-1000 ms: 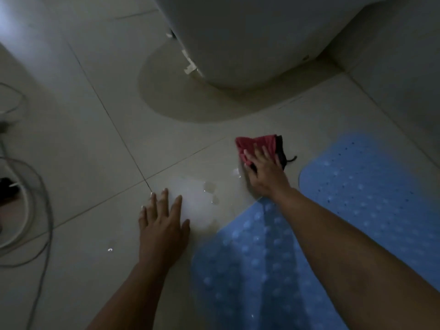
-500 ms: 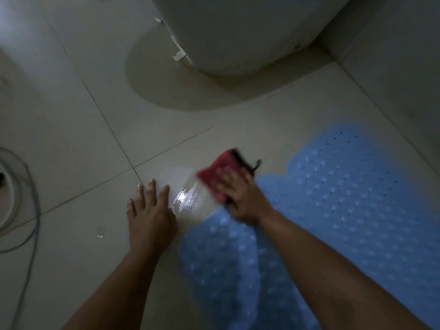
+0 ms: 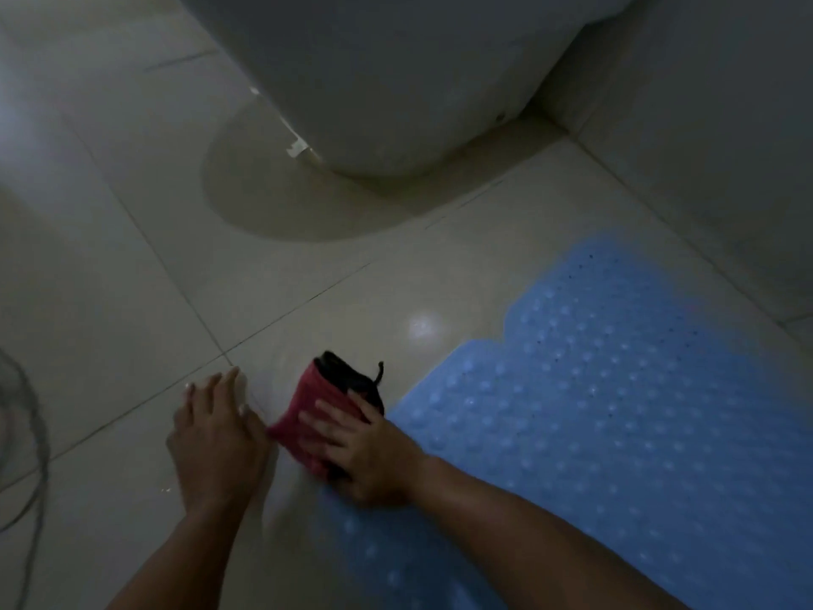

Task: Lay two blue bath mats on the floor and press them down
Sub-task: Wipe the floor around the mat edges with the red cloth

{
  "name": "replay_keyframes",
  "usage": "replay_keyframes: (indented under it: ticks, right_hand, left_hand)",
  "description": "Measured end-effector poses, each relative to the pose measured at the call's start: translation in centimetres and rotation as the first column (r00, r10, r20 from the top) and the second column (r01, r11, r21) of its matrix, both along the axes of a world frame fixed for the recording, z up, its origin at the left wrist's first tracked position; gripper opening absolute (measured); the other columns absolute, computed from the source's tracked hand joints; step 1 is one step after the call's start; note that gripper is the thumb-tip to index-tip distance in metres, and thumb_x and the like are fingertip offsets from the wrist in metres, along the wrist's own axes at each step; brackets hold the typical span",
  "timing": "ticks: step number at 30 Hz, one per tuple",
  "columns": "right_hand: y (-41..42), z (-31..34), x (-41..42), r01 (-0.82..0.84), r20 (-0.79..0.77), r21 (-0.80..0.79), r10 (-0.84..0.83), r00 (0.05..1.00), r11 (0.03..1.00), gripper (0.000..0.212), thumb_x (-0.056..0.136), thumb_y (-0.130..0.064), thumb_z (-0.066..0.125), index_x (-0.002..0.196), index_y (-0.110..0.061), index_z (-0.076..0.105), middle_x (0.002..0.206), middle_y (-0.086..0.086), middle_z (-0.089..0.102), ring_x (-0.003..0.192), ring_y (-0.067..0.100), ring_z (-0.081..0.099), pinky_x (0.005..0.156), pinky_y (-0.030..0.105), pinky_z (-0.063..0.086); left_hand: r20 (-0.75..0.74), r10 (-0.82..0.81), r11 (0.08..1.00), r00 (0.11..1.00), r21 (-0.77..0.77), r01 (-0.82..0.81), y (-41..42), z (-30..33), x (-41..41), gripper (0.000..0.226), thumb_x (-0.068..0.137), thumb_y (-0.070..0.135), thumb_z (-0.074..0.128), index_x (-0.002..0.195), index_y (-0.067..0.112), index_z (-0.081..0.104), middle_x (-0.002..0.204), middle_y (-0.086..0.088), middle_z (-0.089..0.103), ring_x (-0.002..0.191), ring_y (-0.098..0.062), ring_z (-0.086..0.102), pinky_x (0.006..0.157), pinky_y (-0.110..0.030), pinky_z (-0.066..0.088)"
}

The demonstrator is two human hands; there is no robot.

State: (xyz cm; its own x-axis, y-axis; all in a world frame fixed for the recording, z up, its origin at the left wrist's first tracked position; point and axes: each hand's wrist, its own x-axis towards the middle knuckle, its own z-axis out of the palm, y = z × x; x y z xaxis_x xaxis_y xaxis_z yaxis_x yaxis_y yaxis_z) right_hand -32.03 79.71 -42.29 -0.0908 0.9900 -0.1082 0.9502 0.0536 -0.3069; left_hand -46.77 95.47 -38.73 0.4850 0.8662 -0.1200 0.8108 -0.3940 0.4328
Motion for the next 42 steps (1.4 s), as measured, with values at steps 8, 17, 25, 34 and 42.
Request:
replay_keyframes:
  ticks: [8, 17, 25, 34, 42]
  right_hand:
    - [-5.2, 2.3, 18.0, 0.756, 0.254, -0.117, -0.717, 0.649, 0.644, 0.061, 0.096, -0.045, 0.027, 0.15, -0.023, 0.042, 0.162, 0.005, 0.034, 0.153, 0.019, 0.021, 0.119, 0.066, 0.009]
    - [-8.8, 2.4, 14.8, 0.297, 0.146, -0.114, -0.28, 0.949, 0.948, 0.059, 0.097, -0.041, 0.04, 0.153, -0.023, 0.037, 0.163, 0.004, 0.031, 0.155, 0.02, 0.016, 0.125, 0.054, 0.003]
    - [-2.9, 3.0, 28.1, 0.748, 0.132, -0.244, -0.743, 0.657, 0.618, 0.063, 0.106, -0.043, 0.027, 0.161, -0.017, 0.01, 0.169, 0.007, -0.001, 0.156, 0.024, -0.002, 0.125, 0.051, -0.003]
    - [-1.3, 4.0, 35.9, 0.79, -0.042, -0.397, -0.869, 0.493, 0.467, 0.056, 0.109, -0.037, 0.024, 0.161, -0.024, 0.007, 0.168, 0.002, -0.01, 0.155, 0.023, -0.008, 0.125, 0.048, -0.007]
    - [-4.1, 1.8, 31.8, 0.786, -0.073, -0.115, -0.794, 0.603, 0.608, 0.056, 0.106, -0.042, 0.029, 0.159, -0.025, 0.023, 0.168, 0.0, 0.009, 0.156, 0.02, 0.001, 0.126, 0.048, -0.006]
  left_hand:
    - [-0.013, -0.296, 0.954, 0.955, -0.062, 0.295, -3.3, -0.2, 4.9, 0.058, 0.084, 0.035, 0.044, 0.139, 0.018, 0.054, 0.15, -0.013, 0.05, 0.145, -0.041, 0.036, 0.102, -0.063, 0.043]
    - [-0.041, -0.573, 0.819, 0.818, 0.013, 0.574, -6.2, -2.0, 10.8, 0.059, 0.086, 0.045, 0.043, 0.137, 0.02, 0.058, 0.151, -0.011, 0.05, 0.147, -0.038, 0.034, 0.113, -0.063, 0.033]
    - [-0.015, -0.637, 0.77, 0.771, 0.03, 0.637, -9.3, -3.5, 20.9, 0.06, 0.089, 0.048, 0.042, 0.143, 0.023, 0.052, 0.159, -0.008, 0.04, 0.154, -0.037, 0.018, 0.12, -0.06, 0.014]
    - [-0.125, -0.671, 0.728, 0.73, 0.074, 0.682, -10.1, -4.3, 33.0, 0.07, 0.102, 0.059, 0.017, 0.162, 0.025, 0.005, 0.17, -0.004, -0.01, 0.152, -0.032, -0.027, 0.123, -0.06, -0.01]
    - [-0.106, -0.644, 0.746, 0.758, 0.133, 0.652, -8.8, -5.5, 34.8, 0.066, 0.104, 0.052, 0.018, 0.161, 0.018, 0.019, 0.17, -0.005, 0.012, 0.158, -0.031, -0.005, 0.125, -0.06, 0.003]
